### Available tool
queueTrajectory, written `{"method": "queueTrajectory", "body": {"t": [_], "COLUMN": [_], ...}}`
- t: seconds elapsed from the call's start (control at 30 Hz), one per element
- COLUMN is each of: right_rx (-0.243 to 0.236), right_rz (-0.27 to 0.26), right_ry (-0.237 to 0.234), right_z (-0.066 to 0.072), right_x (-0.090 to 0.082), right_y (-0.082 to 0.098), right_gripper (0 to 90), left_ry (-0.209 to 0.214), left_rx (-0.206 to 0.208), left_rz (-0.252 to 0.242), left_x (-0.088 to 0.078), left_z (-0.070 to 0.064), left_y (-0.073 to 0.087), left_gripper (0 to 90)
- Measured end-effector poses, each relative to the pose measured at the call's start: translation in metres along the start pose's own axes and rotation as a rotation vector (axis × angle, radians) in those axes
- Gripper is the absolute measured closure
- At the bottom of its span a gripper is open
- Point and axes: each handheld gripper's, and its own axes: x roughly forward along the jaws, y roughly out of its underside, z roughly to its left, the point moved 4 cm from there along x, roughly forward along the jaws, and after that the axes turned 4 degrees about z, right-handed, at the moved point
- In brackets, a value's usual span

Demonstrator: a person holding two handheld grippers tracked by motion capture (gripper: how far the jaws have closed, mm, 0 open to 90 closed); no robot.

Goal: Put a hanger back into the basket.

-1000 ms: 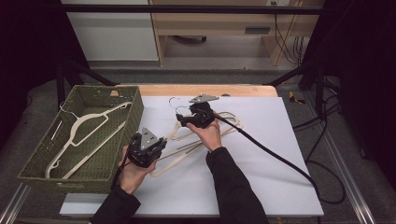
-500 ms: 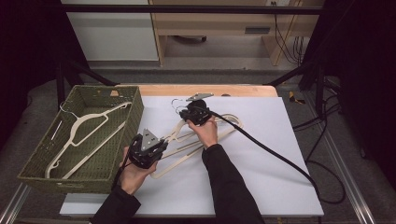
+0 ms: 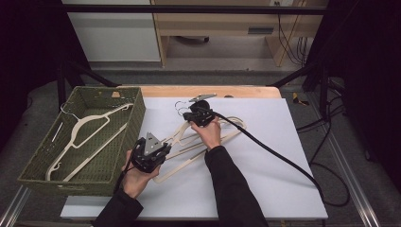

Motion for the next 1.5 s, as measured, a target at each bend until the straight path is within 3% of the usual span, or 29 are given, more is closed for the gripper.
{"method": "queueTrajectory", "body": {"t": [0.23,0.33,0.37,0.47,0.5,0.57,0.63,0.77,0.87,0.9,0.97,1.03,1.07,1.13,1.23,1.27,1.3,1.5], "right_rx": [-0.001,-0.025,-0.035,-0.051,-0.06,-0.063,-0.077,-0.081,-0.09,-0.09,-0.098,-0.095,-0.105,-0.109,-0.128,-0.128,-0.115,-0.129], "right_rz": [0.004,-0.017,-0.033,-0.047,-0.056,-0.061,-0.074,-0.085,-0.1,-0.1,-0.118,-0.124,-0.13,-0.137,-0.145,-0.145,-0.152,-0.172], "right_ry": [0.01,0.031,0.034,0.035,0.026,0.028,0.025,0.02,0.015,0.015,0.003,0.003,-0.001,-0.005,-0.007,-0.007,-0.008,-0.006], "right_z": [0.002,0.005,0.007,0.008,0.01,0.011,0.013,0.013,0.013,0.013,0.014,0.014,0.015,0.015,0.019,0.019,0.019,0.022], "right_x": [-0.006,-0.01,-0.013,-0.016,-0.016,-0.017,-0.017,-0.018,-0.021,-0.021,-0.026,-0.027,-0.031,-0.031,-0.037,-0.037,-0.039,-0.054], "right_y": [-0.001,0.0,0.0,0.002,0.005,0.006,0.011,0.016,0.018,0.018,0.019,0.019,0.02,0.02,0.022,0.022,0.023,0.025], "right_gripper": [89.5,89.7,89.8,89.7,89.8,89.7,89.7,89.7,89.7,89.7,89.7,89.7,89.7,89.6,89.6,89.6,89.6,88.1], "left_ry": [0.003,0.028,0.055,0.071,0.081,0.101,0.115,0.159,0.21,0.21,0.247,0.256,0.277,0.29,0.331,0.346,0.353,0.352], "left_rx": [-0.006,-0.012,-0.028,-0.048,-0.056,-0.079,-0.1,-0.127,-0.146,-0.146,-0.185,-0.19,-0.202,-0.206,-0.218,-0.217,-0.215,-0.236], "left_rz": [0.009,0.037,0.057,0.058,0.056,0.039,0.026,0.03,0.063,0.063,0.075,0.076,0.08,0.078,0.084,0.083,0.083,0.056], "left_x": [0.003,0.006,0.01,0.014,0.015,0.016,0.021,0.031,0.05,0.05,0.061,0.065,0.069,0.072,0.075,0.075,0.074,0.066], "left_z": [-0.001,0.0,0.001,0.003,0.004,0.006,0.009,0.013,0.018,0.018,0.019,0.019,0.019,0.018,0.016,0.015,0.013,0.01], "left_y": [0.002,0.005,0.007,0.008,0.007,0.005,0.0,-0.005,-0.009,-0.009,-0.011,-0.013,-0.015,-0.016,-0.018,-0.019,-0.019,-0.021], "left_gripper": [79.7,79.5,79.1,77.1,67.9,62.9,49.1,45.4,46.7,48.3,50.0,51.8,57.6,59.3,74.5,74.5,80.7,84.2]}}
